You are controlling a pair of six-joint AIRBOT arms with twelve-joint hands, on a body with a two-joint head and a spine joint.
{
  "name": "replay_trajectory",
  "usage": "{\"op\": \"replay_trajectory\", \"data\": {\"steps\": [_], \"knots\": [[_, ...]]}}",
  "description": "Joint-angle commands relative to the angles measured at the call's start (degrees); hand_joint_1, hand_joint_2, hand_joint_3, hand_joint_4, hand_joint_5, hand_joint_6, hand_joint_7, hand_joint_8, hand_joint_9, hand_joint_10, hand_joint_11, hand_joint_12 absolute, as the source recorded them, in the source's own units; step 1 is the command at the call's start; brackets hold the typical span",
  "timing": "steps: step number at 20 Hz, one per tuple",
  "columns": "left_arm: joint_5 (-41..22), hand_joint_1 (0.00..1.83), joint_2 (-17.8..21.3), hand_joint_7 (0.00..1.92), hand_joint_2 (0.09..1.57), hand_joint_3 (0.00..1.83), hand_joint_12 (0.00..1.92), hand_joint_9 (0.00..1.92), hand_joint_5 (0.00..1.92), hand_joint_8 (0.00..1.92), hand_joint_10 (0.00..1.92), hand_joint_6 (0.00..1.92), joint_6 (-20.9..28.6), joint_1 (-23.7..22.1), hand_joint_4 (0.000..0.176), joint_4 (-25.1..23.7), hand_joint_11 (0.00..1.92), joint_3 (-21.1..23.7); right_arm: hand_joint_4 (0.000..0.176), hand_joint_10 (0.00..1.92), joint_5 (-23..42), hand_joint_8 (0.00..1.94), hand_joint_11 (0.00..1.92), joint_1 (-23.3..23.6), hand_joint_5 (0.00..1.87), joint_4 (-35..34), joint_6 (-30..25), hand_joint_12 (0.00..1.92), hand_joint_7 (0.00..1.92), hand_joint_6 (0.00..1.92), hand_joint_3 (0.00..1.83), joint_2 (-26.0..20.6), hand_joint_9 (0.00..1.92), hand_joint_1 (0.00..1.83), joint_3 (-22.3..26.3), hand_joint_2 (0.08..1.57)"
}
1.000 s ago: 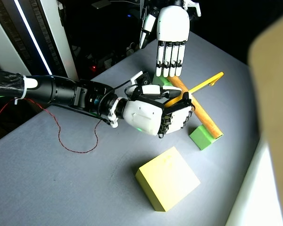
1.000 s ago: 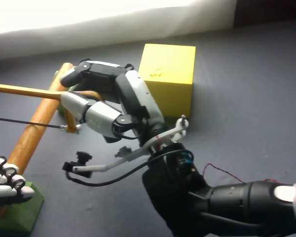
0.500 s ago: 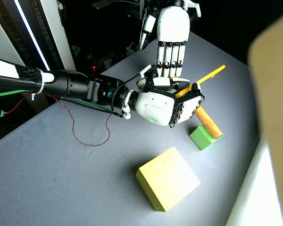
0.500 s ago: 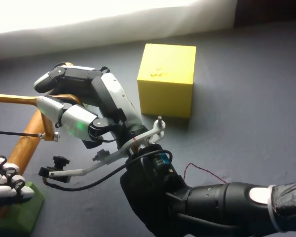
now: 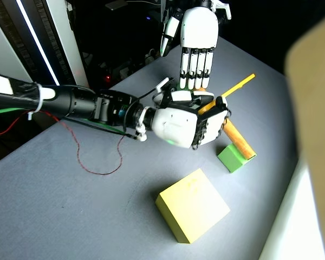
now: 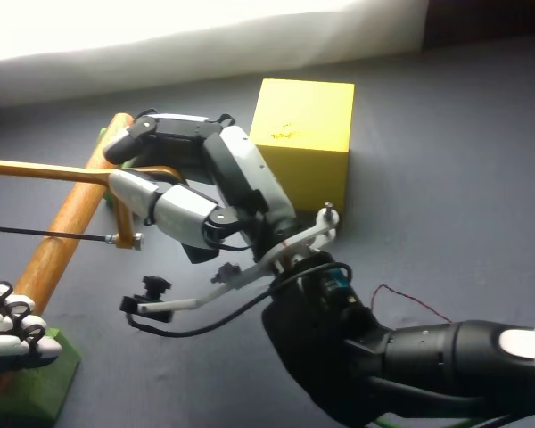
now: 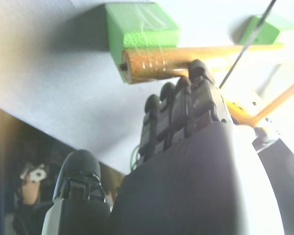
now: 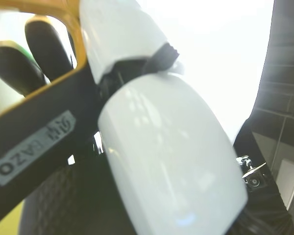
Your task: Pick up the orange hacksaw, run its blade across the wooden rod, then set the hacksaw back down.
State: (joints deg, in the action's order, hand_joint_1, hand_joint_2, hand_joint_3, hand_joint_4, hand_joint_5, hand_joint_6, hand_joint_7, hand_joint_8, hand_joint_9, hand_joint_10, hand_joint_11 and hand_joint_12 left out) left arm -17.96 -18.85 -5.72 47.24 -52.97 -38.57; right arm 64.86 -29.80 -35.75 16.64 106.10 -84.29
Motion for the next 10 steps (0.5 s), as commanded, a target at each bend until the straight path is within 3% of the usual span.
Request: {"op": "replay_trajectory", "data": {"steps": [1, 8, 10], "knots": [[-1.0, 0.04, -0.3, 0.06, 1.30, 0.00, 0.05, 0.03, 0.09, 0.00, 0.00, 0.00, 0.2, -0.6, 0.000, 0.8, 0.00, -0.4, 0.000, 1.13, 5.9, 1.21, 0.81, 0.1, 0.89, 4.2, -0.8, 1.47, 0.98, 0.96, 0.00, -0.6, 0.91, 1.24, 0.6, 1.14], [-1.0, 0.07, -0.3, 0.09, 1.29, 0.00, 0.13, 0.06, 0.13, 0.00, 0.00, 0.00, 0.2, -0.6, 0.000, 0.8, 0.00, -0.6, 0.000, 1.17, 7.7, 1.20, 0.83, -2.7, 0.93, 4.5, 0.5, 1.48, 0.99, 0.88, 0.00, -9.1, 0.92, 1.25, 7.7, 1.13], [-1.0, 0.06, -0.3, 0.07, 1.29, 0.00, 0.06, 0.03, 0.10, 0.00, 0.00, 0.00, 0.2, -0.6, 0.000, 0.8, 0.00, -0.6, 0.000, 1.16, 8.2, 1.20, 0.83, -3.5, 0.93, 4.5, 0.7, 1.48, 0.99, 0.88, 0.00, -11.1, 0.92, 1.25, 9.2, 1.13]]}}
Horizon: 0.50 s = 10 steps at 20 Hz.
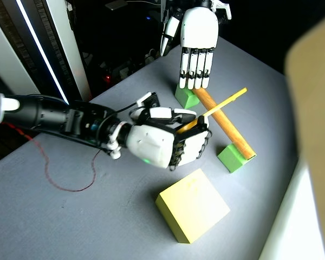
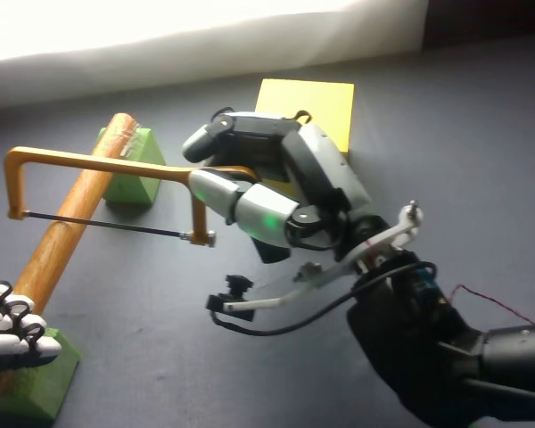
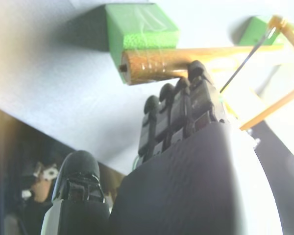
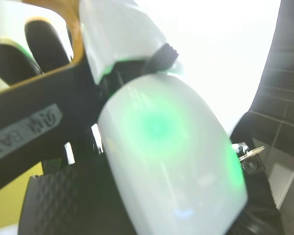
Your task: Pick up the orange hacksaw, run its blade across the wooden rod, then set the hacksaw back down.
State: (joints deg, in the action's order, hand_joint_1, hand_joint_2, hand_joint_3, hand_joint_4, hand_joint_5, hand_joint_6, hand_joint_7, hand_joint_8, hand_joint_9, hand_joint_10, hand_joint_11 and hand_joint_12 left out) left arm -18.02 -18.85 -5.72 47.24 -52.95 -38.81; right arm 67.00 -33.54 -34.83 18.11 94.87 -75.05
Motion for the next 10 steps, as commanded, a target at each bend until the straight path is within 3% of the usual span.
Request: {"op": "replay_trajectory", "data": {"steps": [1, 5, 7, 10], "knots": [[-0.9, 0.08, -0.3, 0.08, 1.28, 0.00, 0.06, 0.05, 0.11, 0.01, 0.01, 0.01, 0.2, -0.6, 0.000, 0.8, 0.01, -0.3, 0.000, 1.16, 6.7, 1.21, 0.82, -0.1, 0.93, 3.6, -0.7, 1.48, 0.98, 0.87, 0.00, -0.7, 0.91, 1.25, 0.7, 1.13], [-0.9, 0.07, -0.3, 0.06, 1.29, 0.00, 0.03, 0.02, 0.09, 0.00, 0.00, 0.00, 0.2, -0.6, 0.000, 0.8, 0.00, -0.3, 0.000, 1.16, 8.3, 1.23, 0.79, -0.5, 0.90, 3.6, -1.3, 1.52, 0.97, 0.91, 0.00, -3.6, 0.90, 1.25, 2.7, 1.14], [-0.9, 0.04, -0.3, 0.07, 1.29, 0.00, 0.14, 0.04, 0.10, 0.00, 0.00, 0.00, 0.2, -0.7, 0.000, 0.8, 0.00, -0.3, 0.000, 1.18, 8.1, 1.23, 0.82, -0.5, 0.89, 3.6, -0.7, 1.50, 0.98, 0.93, 0.00, -6.4, 0.91, 1.25, 5.3, 1.14], [-0.9, 0.05, -0.3, 0.07, 1.29, 0.00, 0.11, 0.04, 0.09, 0.00, 0.00, 0.00, 0.2, -0.7, 0.000, 0.8, 0.00, -0.3, 0.000, 1.19, 7.8, 1.23, 0.80, -1.0, 0.91, 3.6, 0.1, 1.52, 0.97, 0.91, 0.00, -10.6, 0.90, 1.25, 9.2, 1.14]]}}
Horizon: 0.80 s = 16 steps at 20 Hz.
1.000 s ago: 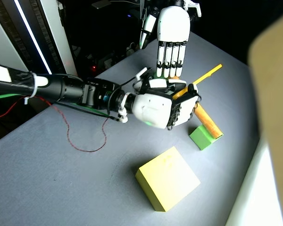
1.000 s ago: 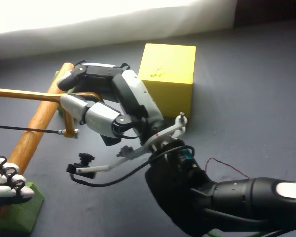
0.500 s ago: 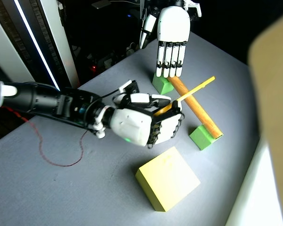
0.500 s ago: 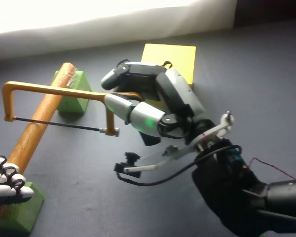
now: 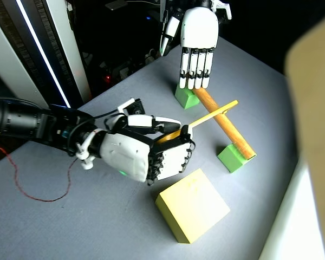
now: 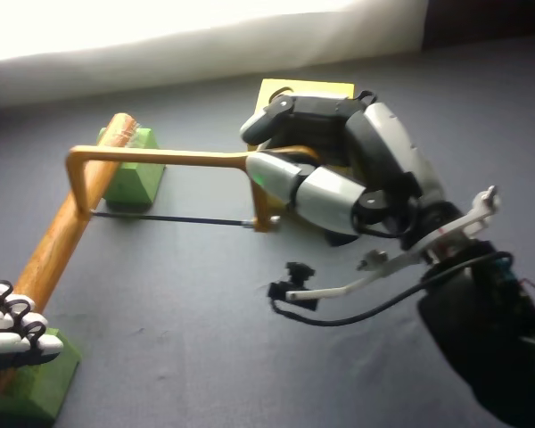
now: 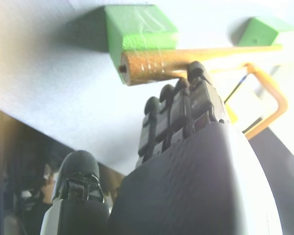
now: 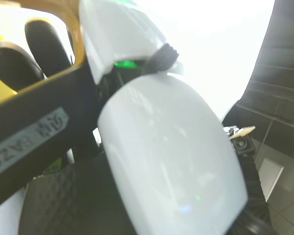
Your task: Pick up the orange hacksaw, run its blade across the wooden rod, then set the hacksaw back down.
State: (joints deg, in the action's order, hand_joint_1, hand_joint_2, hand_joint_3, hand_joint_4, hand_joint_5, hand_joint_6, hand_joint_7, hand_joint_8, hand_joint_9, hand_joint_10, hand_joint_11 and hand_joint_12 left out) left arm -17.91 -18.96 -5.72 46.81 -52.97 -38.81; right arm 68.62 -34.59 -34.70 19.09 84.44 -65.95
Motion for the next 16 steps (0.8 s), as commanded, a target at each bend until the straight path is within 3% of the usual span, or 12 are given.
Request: {"op": "replay_trajectory", "data": {"steps": [1, 7, 16], "knots": [[-1.0, 0.08, -0.2, 0.07, 1.30, 0.00, 0.10, 0.04, 0.10, 0.01, 0.00, 0.00, 0.2, -0.4, 0.000, 0.8, 0.00, -0.3, 0.000, 1.20, 6.3, 1.25, 0.79, -0.4, 0.90, 3.4, -0.8, 1.52, 0.96, 0.93, 0.00, -1.5, 0.89, 1.24, 1.3, 1.15], [-1.0, 0.08, -0.3, 0.10, 1.27, 0.00, 0.20, 0.07, 0.12, 0.00, 0.00, 0.00, 0.2, -0.4, 0.000, 0.8, 0.00, -0.2, 0.000, 1.18, 8.1, 1.23, 0.81, -4.6, 0.92, 5.8, -0.6, 1.51, 0.97, 0.89, 0.00, -7.5, 0.89, 1.25, 4.4, 1.14], [-1.0, 0.07, -0.3, 0.10, 1.28, 0.00, 0.19, 0.06, 0.12, 0.00, 0.00, 0.00, 0.2, -0.5, 0.000, 0.8, 0.00, -0.2, 0.000, 1.16, 11.8, 1.22, 0.82, -16.0, 0.92, 10.7, -2.1, 1.48, 0.98, 0.88, 0.00, -6.5, 0.92, 1.25, 4.3, 1.14]]}}
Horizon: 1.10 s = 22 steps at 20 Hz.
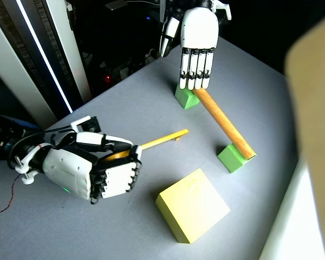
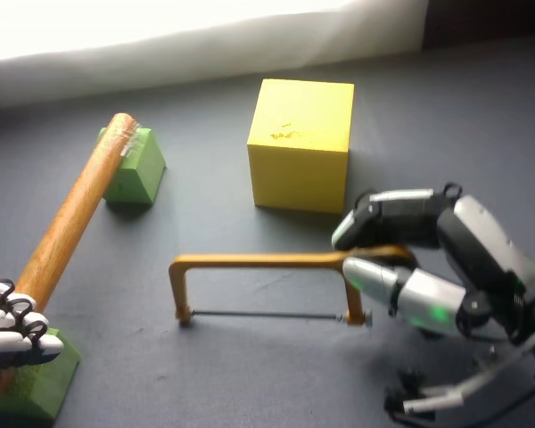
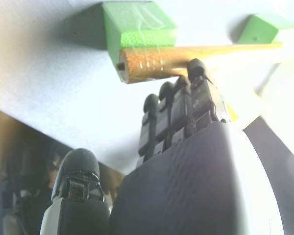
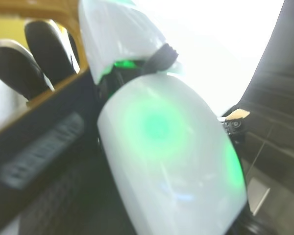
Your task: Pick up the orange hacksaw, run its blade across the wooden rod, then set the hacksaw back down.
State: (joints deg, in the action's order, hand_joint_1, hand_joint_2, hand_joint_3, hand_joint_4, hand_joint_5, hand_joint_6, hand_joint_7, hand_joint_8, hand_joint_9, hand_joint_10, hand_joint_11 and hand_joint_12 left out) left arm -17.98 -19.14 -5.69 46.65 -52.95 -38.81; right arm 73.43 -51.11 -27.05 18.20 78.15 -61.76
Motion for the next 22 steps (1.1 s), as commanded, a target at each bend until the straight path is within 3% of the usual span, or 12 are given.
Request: {"op": "replay_trajectory", "data": {"steps": [1, 5, 8, 14, 15, 17, 18, 19, 20, 21, 22], "knots": [[-1.0, 0.06, -0.2, 0.09, 1.28, 0.00, 0.16, 0.05, 0.11, 0.00, 0.00, 0.00, 0.1, -0.4, 0.000, 0.8, 0.00, -0.2, 0.000, 1.17, 7.2, 1.22, 0.83, 0.1, 0.93, 3.0, -1.5, 1.49, 0.98, 0.87, 0.00, 0.0, 0.92, 1.25, 0.1, 1.13], [-1.0, 0.05, -0.2, 0.09, 1.29, 0.00, 0.13, 0.05, 0.11, 0.00, 0.00, 0.00, 0.1, -0.4, 0.000, 0.8, 0.00, -0.1, 0.000, 1.20, 9.8, 1.25, 0.81, -1.7, 0.91, 3.9, -2.2, 1.52, 0.97, 0.89, 0.00, 1.2, 0.90, 1.25, -0.1, 1.14], [-1.0, 0.05, -0.2, 0.09, 1.29, 0.00, 0.13, 0.05, 0.11, 0.00, 0.00, 0.00, 0.1, -0.4, 0.000, 0.8, 0.00, -0.1, 0.000, 1.12, 9.0, 1.20, 0.82, -2.7, 0.92, 6.5, -2.8, 1.46, 0.99, 0.88, 0.00, 1.1, 0.92, 1.25, -0.1, 1.13], [-1.0, 0.04, -0.2, 0.07, 1.30, 0.00, 0.06, 0.03, 0.10, 0.00, 0.00, 0.00, 0.1, -0.4, 0.000, 0.8, 0.00, -0.1, 0.000, 1.12, 8.9, 1.23, 0.79, -3.1, 0.76, 8.9, -3.1, 1.49, 0.96, 1.13, 0.00, 0.8, 0.91, 1.24, -0.1, 1.18], [-1.0, 0.05, -0.2, 0.08, 1.30, 0.00, 0.06, 0.03, 0.10, 0.01, 0.00, 0.00, 0.1, -0.4, 0.000, 0.8, 0.00, -0.1, 0.000, 1.34, 8.9, 1.15, 0.79, -3.1, 0.75, 9.0, -3.1, 1.49, 0.94, 1.07, 0.00, 0.8, 0.90, 1.34, -0.1, 1.16], [-1.0, 0.04, -0.2, 0.08, 1.30, 0.00, 0.06, 0.04, 0.10, 0.00, 0.00, 0.00, 0.1, -0.4, 0.000, 0.8, 0.00, -0.1, 0.000, 1.14, 8.9, 1.22, 0.77, -3.1, 0.73, 9.0, -3.1, 1.51, 0.96, 1.17, 0.00, 0.8, 0.87, 1.24, -0.1, 1.18], [-1.0, 0.04, -0.2, 0.07, 1.30, 0.00, 0.06, 0.04, 0.10, 0.00, 0.00, 0.00, 0.1, -0.4, 0.000, 0.8, 0.00, -0.1, 0.000, 1.35, 8.9, 1.17, 0.76, -3.1, 0.71, 9.0, -3.1, 1.51, 0.91, 1.12, 0.00, 0.8, 0.89, 1.34, -0.1, 1.17], [-1.0, 0.05, -0.2, 0.07, 1.30, 0.00, 0.06, 0.03, 0.09, 0.00, 0.00, 0.00, 0.1, -0.4, 0.000, 0.8, 0.00, -0.1, 0.000, 1.38, 8.9, 1.15, 0.73, -3.1, 0.72, 9.0, -3.1, 1.52, 0.89, 1.13, 0.00, 0.8, 0.89, 1.35, -0.1, 1.17], [-1.0, 0.04, -0.2, 0.07, 1.30, 0.00, 0.06, 0.03, 0.09, 0.00, 0.00, 0.00, 0.1, -0.4, 0.000, 0.8, 0.00, -0.1, 0.000, 1.12, 8.9, 1.23, 0.70, -3.1, 0.73, 9.0, -3.1, 1.53, 0.89, 1.23, 0.00, 0.8, 0.80, 1.22, -0.1, 1.20], [-1.0, 0.04, -0.2, 0.09, 1.29, 0.00, 0.10, 0.05, 0.10, 0.00, 0.00, 0.00, 0.1, -0.4, 0.000, 0.8, 0.00, -0.1, 0.003, 0.97, 8.9, 1.32, 0.62, -3.1, 0.72, 9.0, -3.1, 1.51, 0.80, 1.33, 0.00, 0.8, 0.71, 1.16, -0.1, 1.23], [-1.0, 0.04, -0.2, 0.09, 1.29, 0.00, 0.11, 0.05, 0.10, 0.00, 0.00, 0.00, 0.1, -0.4, 0.000, 0.8, 0.00, -0.1, 0.000, 0.81, 8.9, 0.70, 0.54, -3.1, 0.74, 9.0, -3.1, 1.46, 0.69, 1.33, 0.00, 0.8, 0.64, 1.11, -0.1, 1.23]]}}
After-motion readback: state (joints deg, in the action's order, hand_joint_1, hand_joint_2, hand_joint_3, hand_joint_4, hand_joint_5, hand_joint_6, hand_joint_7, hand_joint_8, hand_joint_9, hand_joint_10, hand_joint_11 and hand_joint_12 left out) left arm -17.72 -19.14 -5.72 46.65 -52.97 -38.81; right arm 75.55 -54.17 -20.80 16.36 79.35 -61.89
